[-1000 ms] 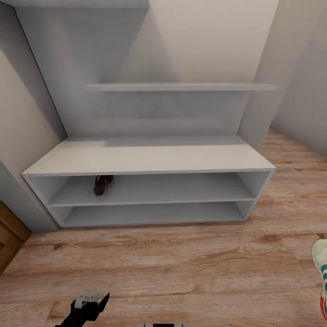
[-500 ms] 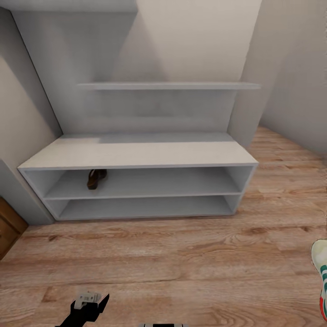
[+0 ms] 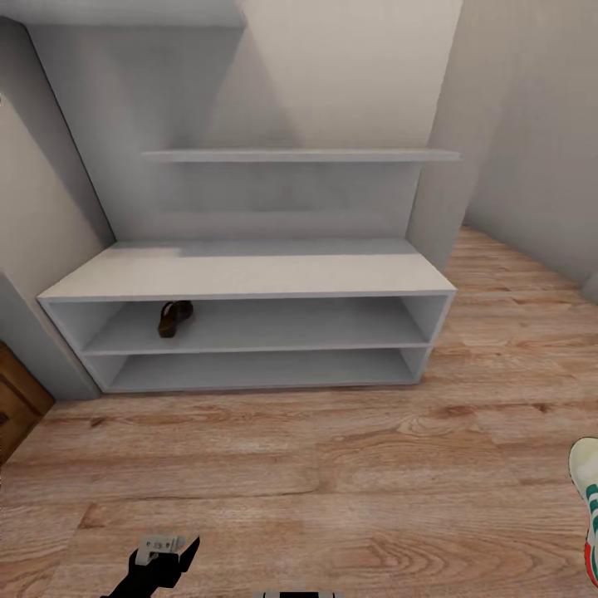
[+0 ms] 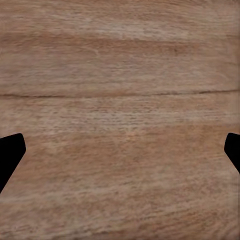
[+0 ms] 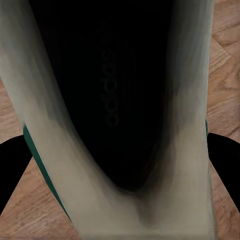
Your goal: Pick up the two gym shoes and the two sandals from the corridor floor and place them onto the hallstand (shoe rack) in the corridor, making sure they are on the rack and not on the floor. Arrange them so the two gym shoes are next to each other and the two sandals are next to each other.
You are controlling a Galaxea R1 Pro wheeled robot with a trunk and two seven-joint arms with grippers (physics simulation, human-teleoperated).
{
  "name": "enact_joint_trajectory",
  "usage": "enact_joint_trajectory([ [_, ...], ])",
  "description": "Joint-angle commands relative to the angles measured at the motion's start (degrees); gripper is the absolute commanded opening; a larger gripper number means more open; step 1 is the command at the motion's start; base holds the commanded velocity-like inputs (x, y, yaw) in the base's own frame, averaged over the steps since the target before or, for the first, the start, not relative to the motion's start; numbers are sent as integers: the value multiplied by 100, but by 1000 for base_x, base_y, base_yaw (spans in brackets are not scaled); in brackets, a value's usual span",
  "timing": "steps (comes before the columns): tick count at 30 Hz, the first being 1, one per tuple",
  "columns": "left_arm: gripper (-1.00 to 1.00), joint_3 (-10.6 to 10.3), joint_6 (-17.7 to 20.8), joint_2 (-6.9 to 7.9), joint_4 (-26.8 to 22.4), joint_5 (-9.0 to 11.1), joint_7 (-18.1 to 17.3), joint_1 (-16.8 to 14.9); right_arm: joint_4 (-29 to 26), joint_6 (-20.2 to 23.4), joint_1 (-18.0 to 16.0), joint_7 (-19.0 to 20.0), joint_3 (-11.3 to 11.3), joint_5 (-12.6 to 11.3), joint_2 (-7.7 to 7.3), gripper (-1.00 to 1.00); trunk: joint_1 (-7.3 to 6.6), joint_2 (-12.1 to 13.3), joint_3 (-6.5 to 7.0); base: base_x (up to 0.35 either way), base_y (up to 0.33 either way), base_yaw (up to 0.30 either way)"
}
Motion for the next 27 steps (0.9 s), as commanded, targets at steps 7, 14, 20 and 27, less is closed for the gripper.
enact_joint_trajectory([
  [7, 100, 77, 12, 2, 4, 55, -70, -3, 47, -33, -9, 39, -28, 50, 2, -100, -1, -2, -4, -3, -1, 135],
  [14, 100, 80, 8, 4, -14, 62, -217, 3, 212, -26, -11, 44, 175, 60, 163, -100, -1, -2, -4, 0, 0, 24],
  [20, 100, 341, -6, 220, 15, 283, -1242, 5, 216, 515, -50, -3, 2182, 39, 518, -100, -1, -2, -4, 0, 0, 3],
  [27, 100, 644, -10, 325, 47, 466, -1848, 69, 147, 2607, -1206, -222, 3013, 61, 1028, -100, -1, -2, -4, 0, 0, 0],
])
